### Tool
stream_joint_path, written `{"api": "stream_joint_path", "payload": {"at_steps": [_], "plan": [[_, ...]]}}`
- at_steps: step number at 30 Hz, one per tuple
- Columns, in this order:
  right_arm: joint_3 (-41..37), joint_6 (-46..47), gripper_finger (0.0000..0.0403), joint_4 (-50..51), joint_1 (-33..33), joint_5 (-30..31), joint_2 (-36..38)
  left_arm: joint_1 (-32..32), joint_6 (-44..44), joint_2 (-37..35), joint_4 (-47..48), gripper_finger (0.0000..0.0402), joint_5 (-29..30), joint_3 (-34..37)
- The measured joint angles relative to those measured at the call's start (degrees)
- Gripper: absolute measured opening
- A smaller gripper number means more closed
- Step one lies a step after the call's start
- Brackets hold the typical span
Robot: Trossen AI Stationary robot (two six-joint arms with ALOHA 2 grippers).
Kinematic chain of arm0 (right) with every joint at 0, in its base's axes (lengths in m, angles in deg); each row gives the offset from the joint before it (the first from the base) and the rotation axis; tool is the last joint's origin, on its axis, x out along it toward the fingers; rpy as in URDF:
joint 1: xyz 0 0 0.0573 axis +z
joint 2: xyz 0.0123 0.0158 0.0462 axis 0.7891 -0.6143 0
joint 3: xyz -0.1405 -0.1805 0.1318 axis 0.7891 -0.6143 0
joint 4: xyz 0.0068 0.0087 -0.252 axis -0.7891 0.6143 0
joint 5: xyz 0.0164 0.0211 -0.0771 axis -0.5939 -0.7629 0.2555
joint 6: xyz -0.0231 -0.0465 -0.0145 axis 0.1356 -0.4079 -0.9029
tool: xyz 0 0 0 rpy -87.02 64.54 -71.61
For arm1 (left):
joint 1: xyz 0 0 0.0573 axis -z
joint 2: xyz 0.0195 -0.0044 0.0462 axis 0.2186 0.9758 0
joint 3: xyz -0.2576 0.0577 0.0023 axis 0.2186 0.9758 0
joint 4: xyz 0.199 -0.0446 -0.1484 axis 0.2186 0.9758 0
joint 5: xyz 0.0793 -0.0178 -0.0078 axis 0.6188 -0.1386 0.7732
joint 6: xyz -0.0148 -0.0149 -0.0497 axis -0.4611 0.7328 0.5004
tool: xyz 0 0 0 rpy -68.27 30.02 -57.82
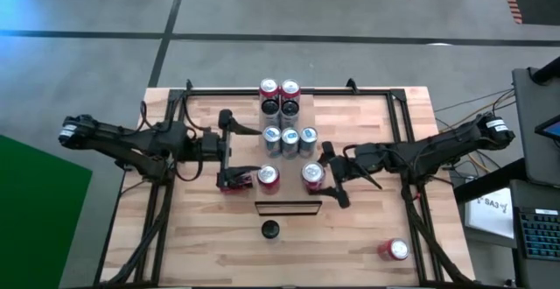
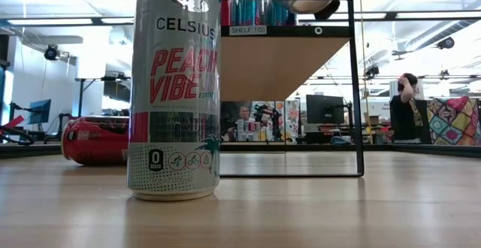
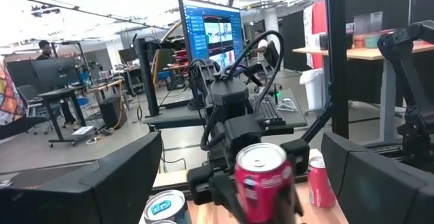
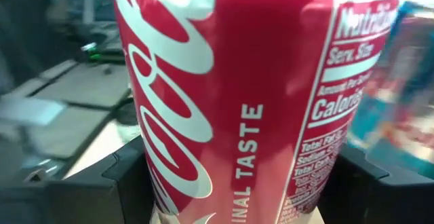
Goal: Place canned beverage on shelf
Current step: Put the red white soda can on the shelf
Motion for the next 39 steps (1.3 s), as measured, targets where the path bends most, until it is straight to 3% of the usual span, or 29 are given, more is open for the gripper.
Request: {"api": "stream_joint_path", "payload": {"at_steps": [5, 17, 23, 39], "plan": [[-2.23, 1.14, 0.0286, -1.87, 0.04, 6.75, 0.21, 0.07, -0.48, 0.18, -0.04, 0.0371, 0.00, -0.01], [-6.44, 2.39, 0.0286, -8.14, 1.74, 8.10, 0.20, 0.07, 0.41, 0.70, -0.73, 0.0371, 0.00, -0.02], [-6.83, 0.95, 0.0286, -8.44, 3.94, 14.63, -0.31, 0.07, 0.42, 0.73, -0.74, 0.0371, 0.02, -0.14], [-7.22, 2.64, 0.0286, -8.77, 6.42, 22.49, -0.31, 0.07, 0.26, 0.73, -0.82, 0.0371, 0.15, -0.28]]}}
